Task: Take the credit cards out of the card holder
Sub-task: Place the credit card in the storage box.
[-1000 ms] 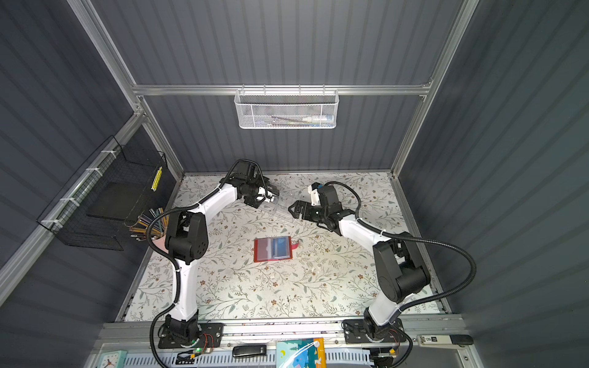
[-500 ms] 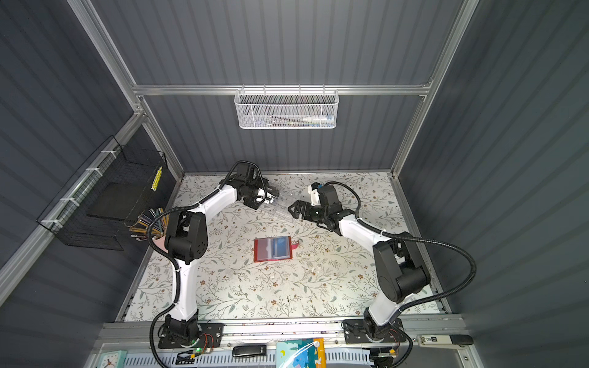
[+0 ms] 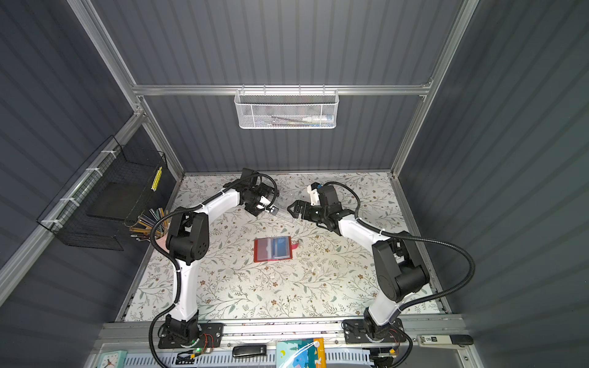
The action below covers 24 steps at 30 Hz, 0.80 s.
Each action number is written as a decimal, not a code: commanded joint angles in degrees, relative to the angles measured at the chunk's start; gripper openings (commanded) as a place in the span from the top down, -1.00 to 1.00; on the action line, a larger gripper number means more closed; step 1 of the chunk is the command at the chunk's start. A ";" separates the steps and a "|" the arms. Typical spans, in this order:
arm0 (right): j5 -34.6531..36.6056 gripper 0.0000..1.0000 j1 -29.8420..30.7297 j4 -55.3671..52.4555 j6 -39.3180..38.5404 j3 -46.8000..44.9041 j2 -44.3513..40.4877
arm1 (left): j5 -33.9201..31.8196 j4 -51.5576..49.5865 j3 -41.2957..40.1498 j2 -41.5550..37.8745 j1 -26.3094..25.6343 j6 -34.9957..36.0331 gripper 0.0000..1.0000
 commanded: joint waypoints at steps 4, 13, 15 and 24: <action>-0.74 -0.98 -0.03 0.61 0.15 -0.21 -0.23 | 5.96 -0.60 -1.95 -5.38 -0.13 -6.22 -1.00; -1.00 -0.98 0.18 0.79 0.39 -0.50 -1.11 | 12.54 4.66 -4.34 -9.56 1.40 -17.82 -0.99; -0.92 -0.98 0.16 0.78 0.35 -0.58 -1.35 | 12.94 5.90 -4.46 -10.05 1.74 -20.74 -0.99; 8.22 -0.98 2.53 -6.36 -9.26 6.47 1.14 | 17.07 29.43 -14.13 -19.73 7.10 -57.98 -0.99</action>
